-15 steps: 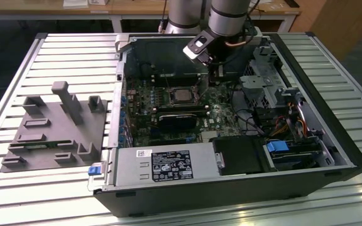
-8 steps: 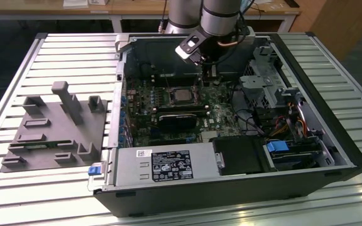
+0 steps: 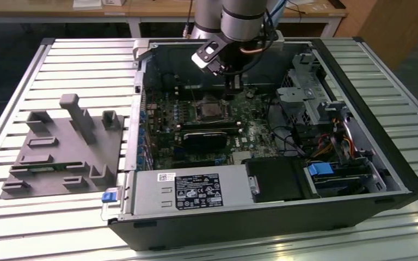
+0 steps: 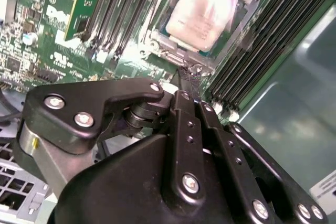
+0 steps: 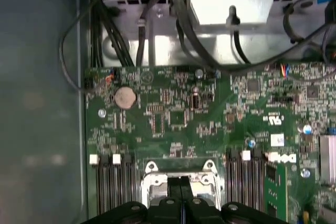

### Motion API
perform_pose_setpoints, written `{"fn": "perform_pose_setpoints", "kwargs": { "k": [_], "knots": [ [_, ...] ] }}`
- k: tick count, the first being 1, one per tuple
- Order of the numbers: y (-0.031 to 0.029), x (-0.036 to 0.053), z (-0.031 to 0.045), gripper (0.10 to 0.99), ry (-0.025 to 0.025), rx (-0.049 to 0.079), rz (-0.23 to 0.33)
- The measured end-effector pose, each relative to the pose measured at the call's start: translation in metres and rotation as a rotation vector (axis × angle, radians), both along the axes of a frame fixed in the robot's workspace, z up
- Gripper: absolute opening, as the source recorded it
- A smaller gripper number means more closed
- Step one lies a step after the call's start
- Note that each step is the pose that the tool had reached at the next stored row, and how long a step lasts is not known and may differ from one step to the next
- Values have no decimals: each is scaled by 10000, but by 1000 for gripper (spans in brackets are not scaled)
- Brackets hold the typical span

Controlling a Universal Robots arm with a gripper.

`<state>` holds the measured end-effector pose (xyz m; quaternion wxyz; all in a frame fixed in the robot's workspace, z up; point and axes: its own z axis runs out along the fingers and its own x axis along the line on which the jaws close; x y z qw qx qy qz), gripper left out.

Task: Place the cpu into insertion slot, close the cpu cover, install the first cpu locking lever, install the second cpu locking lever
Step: 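Close the cpu cover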

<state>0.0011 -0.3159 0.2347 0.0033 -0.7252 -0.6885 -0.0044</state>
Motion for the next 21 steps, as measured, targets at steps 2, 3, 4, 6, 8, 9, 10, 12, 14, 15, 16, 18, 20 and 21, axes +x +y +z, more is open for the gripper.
{"fn": "perform_pose_setpoints", "kwargs": {
  "k": [2,3,4,6,8,9,10,12,14,15,16,18,20,21],
  "knots": [
    [0,-19,0,102,0,-2,0],
    [0,-26,0,102,0,-2,0],
    [0,-38,0,102,0,-2,0],
    [1,-79,-5,102,-5,0,1],
    [1,-130,-12,102,-6,0,0],
    [0,-152,-17,102,-7,-1,1],
    [1,-170,-23,102,-7,0,0],
    [1,-196,-35,102,-6,-1,0],
    [0,-222,-42,102,-6,-2,0],
    [0,-235,-45,102,-6,-2,0],
    [0,-249,-48,102,-6,-2,0],
    [0,-277,-56,102,-7,-1,0],
    [0,-301,-64,102,-7,0,0],
    [0,-310,-67,102,-6,-1,0]
  ]
}}
